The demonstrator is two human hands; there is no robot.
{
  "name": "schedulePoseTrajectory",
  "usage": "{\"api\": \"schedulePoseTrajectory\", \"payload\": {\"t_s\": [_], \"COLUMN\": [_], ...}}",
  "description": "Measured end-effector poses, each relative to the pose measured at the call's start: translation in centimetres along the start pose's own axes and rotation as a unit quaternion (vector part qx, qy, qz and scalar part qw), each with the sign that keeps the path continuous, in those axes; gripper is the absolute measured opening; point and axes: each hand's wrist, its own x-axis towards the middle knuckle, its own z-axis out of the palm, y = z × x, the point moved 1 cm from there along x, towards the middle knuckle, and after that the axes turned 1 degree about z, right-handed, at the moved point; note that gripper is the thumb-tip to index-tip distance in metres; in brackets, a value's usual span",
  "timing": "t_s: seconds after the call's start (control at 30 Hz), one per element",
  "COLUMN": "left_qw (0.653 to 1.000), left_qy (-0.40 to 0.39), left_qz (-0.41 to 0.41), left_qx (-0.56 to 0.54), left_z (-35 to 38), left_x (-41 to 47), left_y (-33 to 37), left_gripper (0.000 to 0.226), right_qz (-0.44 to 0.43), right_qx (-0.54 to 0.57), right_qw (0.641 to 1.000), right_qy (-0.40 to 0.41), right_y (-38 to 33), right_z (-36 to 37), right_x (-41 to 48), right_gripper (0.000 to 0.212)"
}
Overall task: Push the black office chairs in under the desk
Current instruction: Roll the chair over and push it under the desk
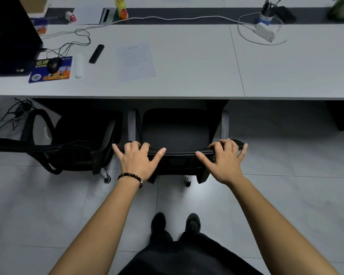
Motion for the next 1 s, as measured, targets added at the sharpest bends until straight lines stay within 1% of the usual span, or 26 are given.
{"api": "schedulePoseTrajectory", "payload": {"t_s": [0.1, 0.27, 0.37, 0.47, 0.57, 0.6, 0.67, 0.73, 0.83, 0.9, 1.0], "left_qw": [1.0, 1.0, 1.0, 0.995, 0.98, 0.973, 0.956, 0.939, 0.916, 0.904, 0.898], "left_qy": [-0.024, -0.007, -0.025, -0.026, 0.022, 0.041, 0.052, 0.029, -0.041, -0.093, -0.177], "left_qz": [0.002, 0.005, 0.005, -0.002, 0.003, 0.002, -0.006, -0.027, -0.046, -0.042, -0.014], "left_qx": [0.008, 0.011, -0.006, -0.1, -0.199, -0.228, -0.29, -0.341, -0.396, -0.415, -0.402], "left_z": [0.2, 0.6, 0.3, -0.1, -0.8, -1.1, -1.9, -2.2, -1.3, -0.1, 2.0], "left_x": [0.0, -1.1, -0.6, -0.1, -0.9, -1.6, -3.6, -6.2, -10.0, -12.0, -13.7], "left_y": [-0.3, -0.2, 0.0, -0.7, -1.8, -2.0, -2.3, -2.4, -3.0, -3.8, -4.7], "left_gripper": [0.075, 0.074, 0.071, 0.056, 0.033, 0.03, 0.032, 0.04, 0.045, 0.042, 0.036], "right_qz": [0.002, -0.009, -0.01, -0.003, 0.004, -0.004, -0.001, 0.038, 0.1, 0.142, 0.23], "right_qx": [-0.01, -0.024, -0.019, 0.004, 0.045, 0.067, 0.144, 0.22, 0.282, 0.281, 0.266], "right_qw": [1.0, 1.0, 1.0, 1.0, 0.998, 0.996, 0.987, 0.973, 0.952, 0.948, 0.936], "right_qy": [0.001, 0.001, 0.002, 0.017, 0.041, 0.052, 0.069, 0.065, 0.061, 0.052, 0.023], "right_y": [0.1, 0.3, 0.3, 0.0, -0.2, -0.3, -0.7, -1.3, -1.6, -1.2, -0.7], "right_z": [0.0, 0.1, 0.1, 0.0, -0.1, -0.2, -0.4, -0.4, 0.7, 2.2, 4.6], "right_x": [0.2, 0.0, 0.3, 0.2, -0.5, -1.0, -2.7, -5.4, -10.4, -14.1, -19.9], "right_gripper": [0.066, 0.068, 0.069, 0.071, 0.071, 0.07, 0.065, 0.056, 0.035, 0.031, 0.033]}}
